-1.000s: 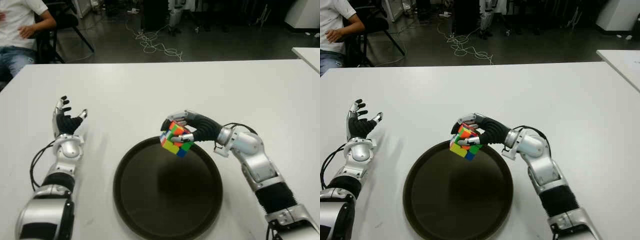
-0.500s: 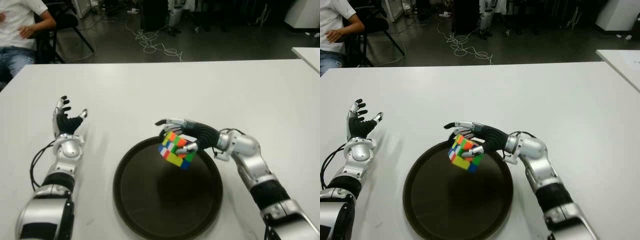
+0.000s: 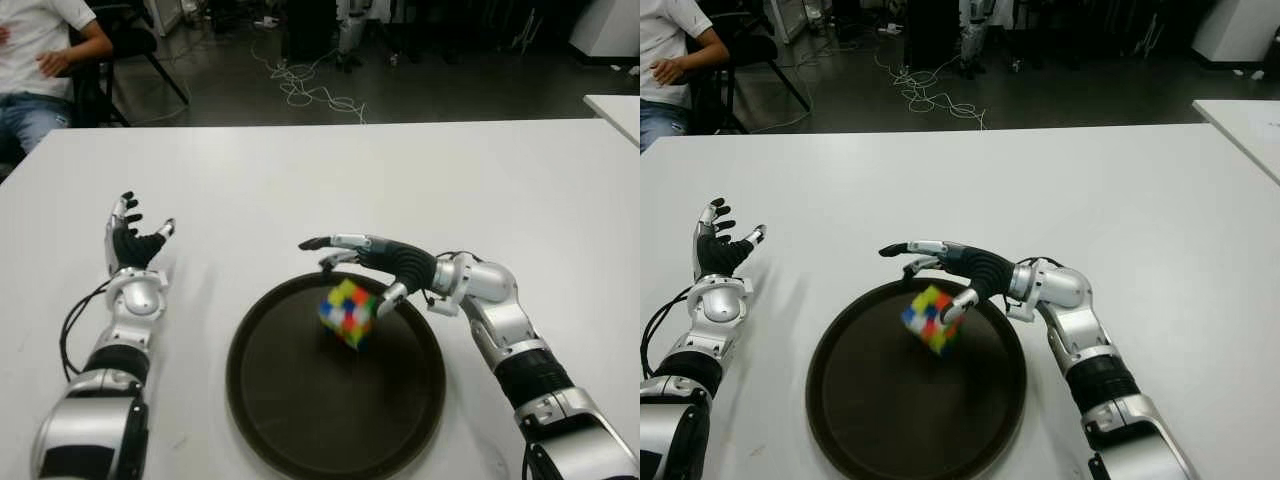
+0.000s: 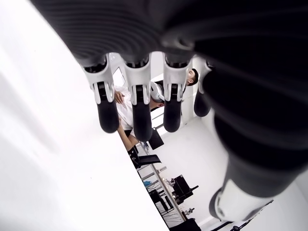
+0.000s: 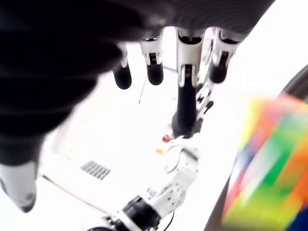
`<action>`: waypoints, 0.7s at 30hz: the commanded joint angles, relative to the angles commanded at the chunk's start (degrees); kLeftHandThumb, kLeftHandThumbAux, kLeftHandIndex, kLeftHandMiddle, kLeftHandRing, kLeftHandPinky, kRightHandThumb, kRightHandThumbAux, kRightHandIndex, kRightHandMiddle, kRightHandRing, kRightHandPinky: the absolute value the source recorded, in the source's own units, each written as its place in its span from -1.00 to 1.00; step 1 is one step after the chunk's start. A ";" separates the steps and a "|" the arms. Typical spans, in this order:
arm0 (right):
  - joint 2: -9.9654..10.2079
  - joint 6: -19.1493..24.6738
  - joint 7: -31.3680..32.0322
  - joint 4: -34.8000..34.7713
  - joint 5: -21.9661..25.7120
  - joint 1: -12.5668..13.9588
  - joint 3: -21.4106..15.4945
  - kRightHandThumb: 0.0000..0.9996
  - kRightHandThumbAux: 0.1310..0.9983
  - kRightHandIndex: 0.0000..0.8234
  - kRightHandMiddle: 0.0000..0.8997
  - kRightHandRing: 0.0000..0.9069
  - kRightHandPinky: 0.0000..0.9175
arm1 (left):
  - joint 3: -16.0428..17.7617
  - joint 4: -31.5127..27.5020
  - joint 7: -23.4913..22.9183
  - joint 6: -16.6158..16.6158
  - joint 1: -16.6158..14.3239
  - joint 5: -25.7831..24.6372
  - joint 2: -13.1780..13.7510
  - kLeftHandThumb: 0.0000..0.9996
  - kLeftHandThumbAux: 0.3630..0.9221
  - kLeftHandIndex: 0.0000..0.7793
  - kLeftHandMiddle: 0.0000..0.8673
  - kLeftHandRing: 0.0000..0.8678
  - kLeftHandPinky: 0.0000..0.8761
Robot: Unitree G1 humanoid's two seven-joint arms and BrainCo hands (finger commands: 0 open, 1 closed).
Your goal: Pick up the Rubik's Cube and put it in the plate
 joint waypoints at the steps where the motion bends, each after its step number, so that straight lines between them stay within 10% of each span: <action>1: 0.06 -0.43 0.07 0.48 -0.08 -0.32 -0.05 -1.00 0.01 -0.98 -1.00 -1.00 -1.00 | 0.10 -0.10 -0.06 -0.01 0.02 -0.14 -0.06 -0.69 0.50 -0.74 -0.60 -0.54 -0.44; 21: 0.68 -7.88 -1.26 4.67 -1.86 -2.10 -0.81 -1.00 -0.15 -0.92 -0.93 -1.00 -1.00 | 0.33 -0.77 0.18 0.45 0.14 -0.41 -0.26 -0.71 0.47 -0.69 -0.52 -0.47 -0.40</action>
